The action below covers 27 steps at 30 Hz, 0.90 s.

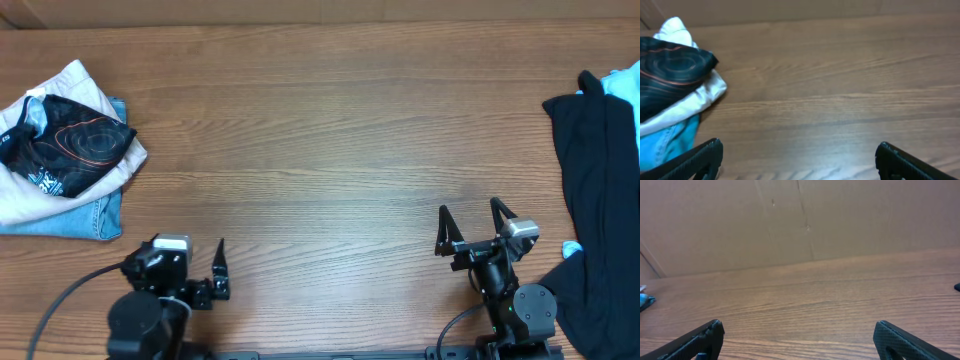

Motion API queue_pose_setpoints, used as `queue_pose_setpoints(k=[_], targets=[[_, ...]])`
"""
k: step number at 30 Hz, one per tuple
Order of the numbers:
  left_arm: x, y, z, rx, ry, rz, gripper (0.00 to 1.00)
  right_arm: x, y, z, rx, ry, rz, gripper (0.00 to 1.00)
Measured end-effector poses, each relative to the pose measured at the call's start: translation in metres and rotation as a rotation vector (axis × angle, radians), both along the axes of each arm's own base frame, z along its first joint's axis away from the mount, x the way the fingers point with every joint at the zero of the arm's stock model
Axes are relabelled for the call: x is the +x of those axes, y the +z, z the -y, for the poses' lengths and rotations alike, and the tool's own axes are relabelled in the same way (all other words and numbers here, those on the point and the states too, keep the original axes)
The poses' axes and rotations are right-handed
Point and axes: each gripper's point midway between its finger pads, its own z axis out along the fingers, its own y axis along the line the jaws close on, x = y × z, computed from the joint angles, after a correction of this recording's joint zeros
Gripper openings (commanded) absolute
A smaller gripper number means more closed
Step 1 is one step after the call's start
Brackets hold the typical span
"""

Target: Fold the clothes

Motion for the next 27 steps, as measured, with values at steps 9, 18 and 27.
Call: queue_pose_setpoints(k=[9,18,27], targets=[[0.035,-0.032,0.005,-0.027,-0.005,0.211,1.0,0.0,0.0,0.0,0.0,0.0,0.0,1.0],[0.054,-0.048,0.003,-0.041,0.007,0.332,1.0,0.0,0.0,0.0,0.0,0.0,-0.001,1.0],[0.055,-0.049,-0.001,-0.039,0.021,0.332,1.0,0.0,0.0,0.0,0.0,0.0,0.0,1.0]])
